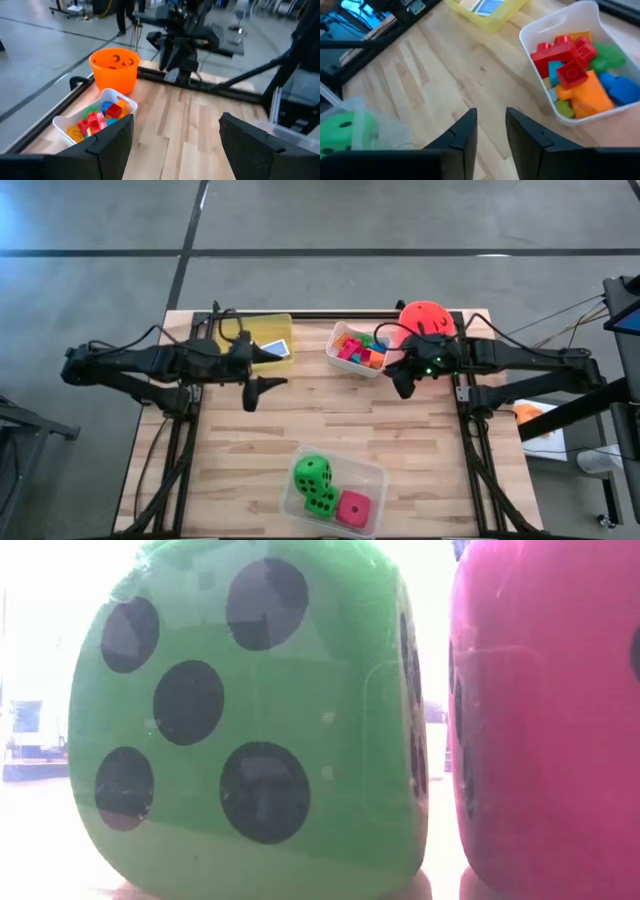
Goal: Pick & Place Toys
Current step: Return to Home Position
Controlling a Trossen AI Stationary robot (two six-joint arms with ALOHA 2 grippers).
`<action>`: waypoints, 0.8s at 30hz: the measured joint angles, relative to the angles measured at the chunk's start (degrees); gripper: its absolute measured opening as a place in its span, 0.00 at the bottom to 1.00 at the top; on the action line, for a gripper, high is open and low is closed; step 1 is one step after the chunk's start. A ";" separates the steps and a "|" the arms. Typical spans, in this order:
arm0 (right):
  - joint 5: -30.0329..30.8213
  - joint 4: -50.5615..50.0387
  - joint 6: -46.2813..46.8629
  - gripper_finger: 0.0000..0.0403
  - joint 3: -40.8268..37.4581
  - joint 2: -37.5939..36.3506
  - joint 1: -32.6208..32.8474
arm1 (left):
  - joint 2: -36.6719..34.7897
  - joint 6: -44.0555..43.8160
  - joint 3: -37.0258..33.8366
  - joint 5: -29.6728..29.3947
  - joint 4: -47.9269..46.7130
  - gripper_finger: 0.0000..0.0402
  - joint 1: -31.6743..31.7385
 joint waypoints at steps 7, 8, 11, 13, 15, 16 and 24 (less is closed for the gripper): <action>2.58 0.86 10.25 0.32 -0.29 -1.93 0.29 | -11.57 -2.35 -14.51 0.00 10.86 0.70 0.04; 2.58 0.78 10.57 0.33 -0.31 -2.16 0.44 | -12.91 -2.20 -16.13 -0.05 11.79 0.70 0.04; 2.43 0.90 11.14 0.37 -0.32 -3.29 1.18 | -16.02 -2.17 -20.29 -0.18 15.12 0.70 0.04; 2.51 1.09 11.25 0.39 -0.33 -4.11 1.73 | -17.42 -2.13 -22.35 -0.17 15.99 0.70 0.04; 4.34 1.17 11.26 0.41 -0.33 -5.35 2.76 | -18.24 -1.99 -24.21 -0.18 15.67 0.70 0.06; 5.92 1.17 11.25 0.42 -0.33 -5.93 3.41 | -18.52 -2.00 -25.08 -0.16 15.64 0.70 0.04; 21.65 0.77 9.69 0.51 -0.33 -13.02 10.88 | -18.91 -3.65 -28.39 -0.16 15.39 0.70 0.09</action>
